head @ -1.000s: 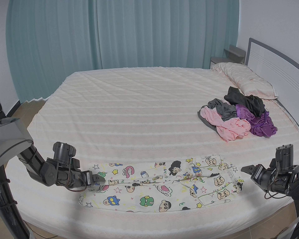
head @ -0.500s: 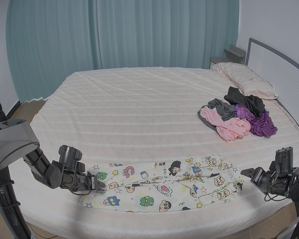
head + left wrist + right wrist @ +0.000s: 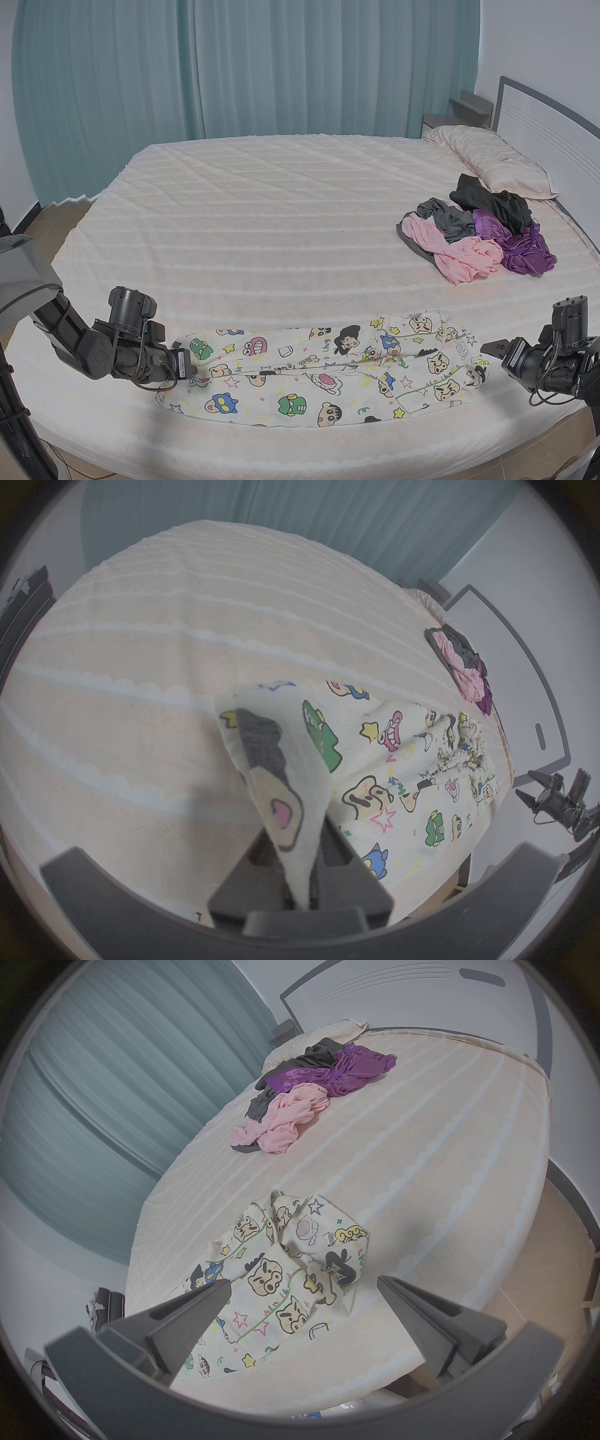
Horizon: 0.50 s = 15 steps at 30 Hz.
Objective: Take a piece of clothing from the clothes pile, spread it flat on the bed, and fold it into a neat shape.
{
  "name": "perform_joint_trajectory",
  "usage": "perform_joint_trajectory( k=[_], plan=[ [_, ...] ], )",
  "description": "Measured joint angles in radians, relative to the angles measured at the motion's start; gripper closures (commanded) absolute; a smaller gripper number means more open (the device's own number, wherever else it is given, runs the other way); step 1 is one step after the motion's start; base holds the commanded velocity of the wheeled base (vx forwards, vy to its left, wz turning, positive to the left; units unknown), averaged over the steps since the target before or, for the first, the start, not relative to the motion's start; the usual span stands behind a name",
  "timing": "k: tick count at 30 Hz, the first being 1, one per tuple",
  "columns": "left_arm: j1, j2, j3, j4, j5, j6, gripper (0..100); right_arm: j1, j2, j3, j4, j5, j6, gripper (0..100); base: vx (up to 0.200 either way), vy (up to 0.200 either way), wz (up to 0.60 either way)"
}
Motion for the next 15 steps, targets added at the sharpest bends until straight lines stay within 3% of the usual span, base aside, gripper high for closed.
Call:
perform_joint_trajectory(
  k=[8,15],
  plan=[
    [0.078,-0.065,0.003,0.05,-0.002,0.009,100,-0.001,-0.001,0.001,0.0,0.0,0.0,0,0.0,0.0,0.0],
    [0.19,-0.135,-0.01,0.151,-0.018,0.079,100,-0.001,-0.001,0.001,0.0,0.0,0.0,0,0.0,0.0,0.0]
  ],
)
